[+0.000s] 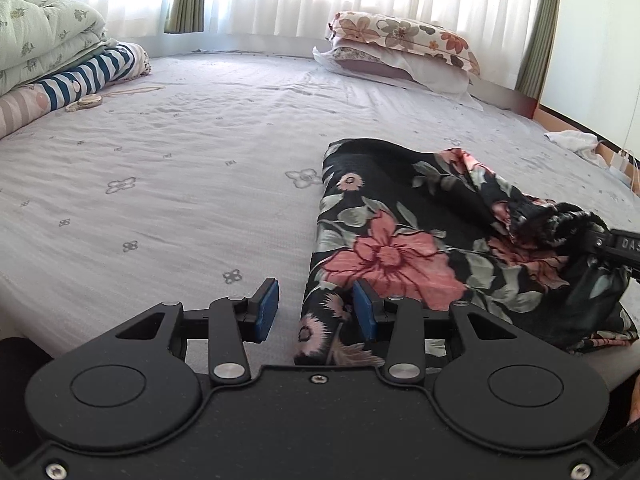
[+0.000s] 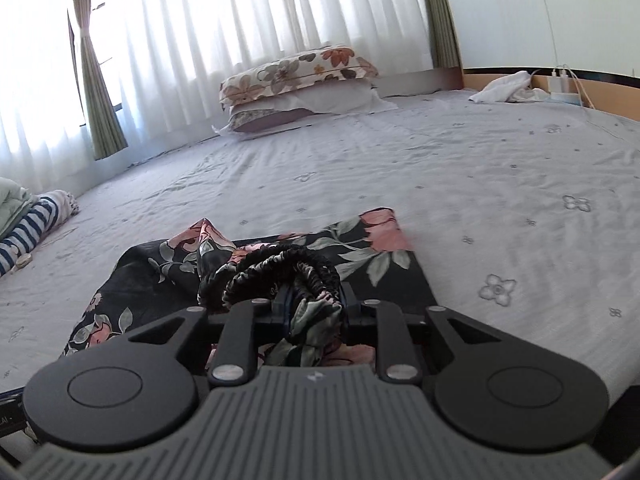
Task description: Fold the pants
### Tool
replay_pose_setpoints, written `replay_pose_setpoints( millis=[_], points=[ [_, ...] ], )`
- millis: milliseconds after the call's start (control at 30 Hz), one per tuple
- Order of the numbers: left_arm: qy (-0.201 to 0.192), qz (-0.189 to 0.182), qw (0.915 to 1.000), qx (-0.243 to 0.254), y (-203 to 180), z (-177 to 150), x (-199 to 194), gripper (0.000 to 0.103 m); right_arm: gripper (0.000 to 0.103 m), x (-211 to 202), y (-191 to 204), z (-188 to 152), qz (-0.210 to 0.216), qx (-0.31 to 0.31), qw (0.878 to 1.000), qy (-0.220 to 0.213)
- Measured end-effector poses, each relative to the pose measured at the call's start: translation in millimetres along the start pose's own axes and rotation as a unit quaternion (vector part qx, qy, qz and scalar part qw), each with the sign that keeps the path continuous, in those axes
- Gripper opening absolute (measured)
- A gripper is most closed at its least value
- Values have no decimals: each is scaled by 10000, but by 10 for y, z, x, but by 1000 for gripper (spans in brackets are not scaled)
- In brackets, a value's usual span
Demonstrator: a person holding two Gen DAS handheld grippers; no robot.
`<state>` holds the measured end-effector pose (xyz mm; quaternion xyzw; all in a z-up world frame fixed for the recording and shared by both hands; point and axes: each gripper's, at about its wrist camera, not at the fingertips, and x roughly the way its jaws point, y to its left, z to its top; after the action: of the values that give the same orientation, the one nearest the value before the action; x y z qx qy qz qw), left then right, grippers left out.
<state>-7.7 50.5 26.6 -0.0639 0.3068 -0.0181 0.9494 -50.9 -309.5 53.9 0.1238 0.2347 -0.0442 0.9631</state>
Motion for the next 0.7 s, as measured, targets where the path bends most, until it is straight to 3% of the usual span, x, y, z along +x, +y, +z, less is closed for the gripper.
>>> replay_pose_setpoints(
  millis=[167,333,367,533,700],
  points=[
    [27,11,9999,122,-58,-35,30,39,38,18,-139,-192,-281,30,9994,203],
    [44,37,9998,169,-41,-28,47,39,43,-55,-199,-296,-283,-17,9996,51],
    [46,41,9998,171,-34,-28,45,39,36,-93,-205,-306,-304,-40,9995,-22],
    [18,47,9998,187,-50,13,41,39,30,-245,-176,-319,-530,-250,9971,-481],
    [38,40,9997,245,-88,10,65,39,30,-184,-176,-387,-704,-352,9962,-384]
  ],
)
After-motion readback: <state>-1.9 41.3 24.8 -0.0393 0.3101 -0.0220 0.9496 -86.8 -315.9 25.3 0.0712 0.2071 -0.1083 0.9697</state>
